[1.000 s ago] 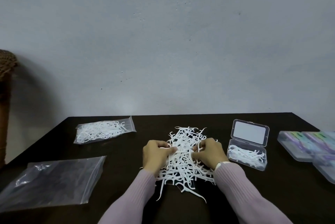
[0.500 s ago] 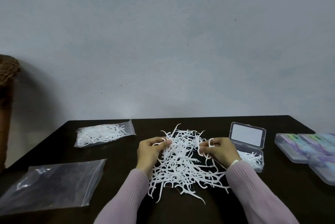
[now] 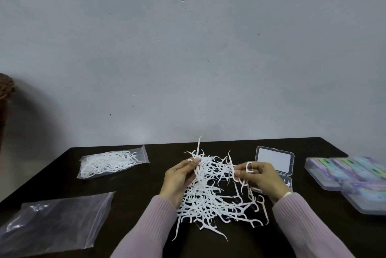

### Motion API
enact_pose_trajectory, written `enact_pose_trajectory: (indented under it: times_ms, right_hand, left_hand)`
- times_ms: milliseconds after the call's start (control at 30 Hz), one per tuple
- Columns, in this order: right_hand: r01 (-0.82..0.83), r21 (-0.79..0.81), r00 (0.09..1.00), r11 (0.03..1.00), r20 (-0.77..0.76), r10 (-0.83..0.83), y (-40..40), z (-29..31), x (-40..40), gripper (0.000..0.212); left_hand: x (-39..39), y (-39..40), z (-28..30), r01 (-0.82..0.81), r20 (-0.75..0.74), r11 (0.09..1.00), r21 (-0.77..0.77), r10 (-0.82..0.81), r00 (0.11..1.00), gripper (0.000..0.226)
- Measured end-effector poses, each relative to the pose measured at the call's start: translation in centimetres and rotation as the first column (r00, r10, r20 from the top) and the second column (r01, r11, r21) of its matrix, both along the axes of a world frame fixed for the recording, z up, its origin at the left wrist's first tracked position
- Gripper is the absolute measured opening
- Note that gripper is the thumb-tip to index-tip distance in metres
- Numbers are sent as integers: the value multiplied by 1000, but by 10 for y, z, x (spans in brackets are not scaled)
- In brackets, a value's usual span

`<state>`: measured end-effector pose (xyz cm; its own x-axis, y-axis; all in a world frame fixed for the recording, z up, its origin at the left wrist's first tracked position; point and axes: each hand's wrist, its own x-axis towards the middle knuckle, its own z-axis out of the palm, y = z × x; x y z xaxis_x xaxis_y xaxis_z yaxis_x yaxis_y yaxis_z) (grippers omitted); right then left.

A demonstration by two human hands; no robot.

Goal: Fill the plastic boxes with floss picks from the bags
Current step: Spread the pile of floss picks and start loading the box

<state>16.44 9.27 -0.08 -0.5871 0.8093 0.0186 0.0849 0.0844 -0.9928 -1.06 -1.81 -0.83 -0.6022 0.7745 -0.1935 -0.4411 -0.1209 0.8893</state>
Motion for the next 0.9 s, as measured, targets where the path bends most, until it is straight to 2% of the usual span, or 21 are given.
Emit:
enact_pose_trajectory:
  times_ms: [233, 333, 467, 700, 900]
  right_hand:
    - [23, -117, 999, 993, -38, -27, 15, 0, 37, 14]
    - [51, -156, 997, 986, -49, -59, 20, 2, 48, 14]
    - [130, -179, 983, 975, -106, -151, 29, 4, 67, 14]
    - [333, 19, 940, 943, -80, -331, 42, 1, 86, 12]
    - [230, 241, 956, 943, 126, -265, 46, -8, 76, 15]
  left_hand:
    - [30, 31, 5, 94, 106, 995, 36, -97, 990, 21]
    - [40, 45, 3, 119, 90, 992, 31, -121, 989, 11]
    - [54, 61, 2, 141, 71, 990, 26, -143, 987, 15]
    - [75, 84, 4, 164, 123, 986, 36, -168, 978, 26]
    - [81, 91, -3, 199, 170, 979, 45, -203, 964, 17]
